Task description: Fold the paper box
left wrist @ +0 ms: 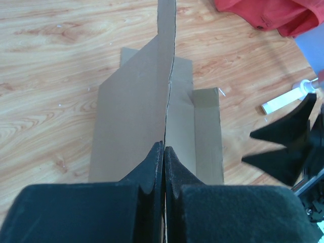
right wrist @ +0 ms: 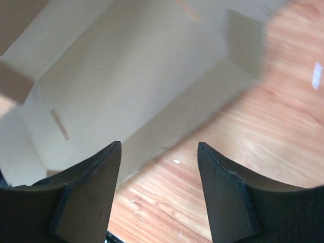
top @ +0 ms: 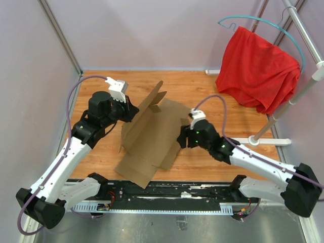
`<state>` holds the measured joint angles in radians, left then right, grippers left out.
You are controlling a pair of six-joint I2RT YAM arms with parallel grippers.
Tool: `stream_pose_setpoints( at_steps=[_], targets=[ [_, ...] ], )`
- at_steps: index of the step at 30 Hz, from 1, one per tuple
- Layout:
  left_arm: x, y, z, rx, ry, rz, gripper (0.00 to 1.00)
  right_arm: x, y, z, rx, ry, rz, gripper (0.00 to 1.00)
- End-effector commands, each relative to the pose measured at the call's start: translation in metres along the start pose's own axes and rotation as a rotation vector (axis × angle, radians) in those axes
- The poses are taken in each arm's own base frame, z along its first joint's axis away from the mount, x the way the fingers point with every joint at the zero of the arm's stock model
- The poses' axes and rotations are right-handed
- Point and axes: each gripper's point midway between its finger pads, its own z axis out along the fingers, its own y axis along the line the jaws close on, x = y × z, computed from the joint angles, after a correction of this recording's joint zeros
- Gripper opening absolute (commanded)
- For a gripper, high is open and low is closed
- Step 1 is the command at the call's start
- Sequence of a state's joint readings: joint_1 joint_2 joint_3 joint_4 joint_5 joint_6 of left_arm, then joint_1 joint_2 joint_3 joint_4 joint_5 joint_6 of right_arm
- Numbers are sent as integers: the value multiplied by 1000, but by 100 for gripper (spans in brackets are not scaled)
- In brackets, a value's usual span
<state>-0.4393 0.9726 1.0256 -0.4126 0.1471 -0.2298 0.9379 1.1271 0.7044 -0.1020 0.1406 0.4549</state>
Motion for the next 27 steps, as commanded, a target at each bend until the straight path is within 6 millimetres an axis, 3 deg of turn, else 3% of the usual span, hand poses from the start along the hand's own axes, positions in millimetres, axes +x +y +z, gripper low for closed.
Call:
stream_pose_setpoints(
  at_steps=[1,8,16,24,27],
  targets=[
    [-1,3,-2,-3,-21,-7,0,28,-33,3,-1,43,365,62],
    [-6,5,-5,-11,-38,-8,0,49,-24,21,-11,227,391,82],
    [-11,8,-8,-29,-47,4,0,56,-15,46,-45,271,444,84],
    [-13,8,-6,-28,-49,5,0,65,-12,62,-40,321,475,74],
    [-15,9,-6,-31,-53,7,0,66,-16,61,-23,321,464,58]
  ],
)
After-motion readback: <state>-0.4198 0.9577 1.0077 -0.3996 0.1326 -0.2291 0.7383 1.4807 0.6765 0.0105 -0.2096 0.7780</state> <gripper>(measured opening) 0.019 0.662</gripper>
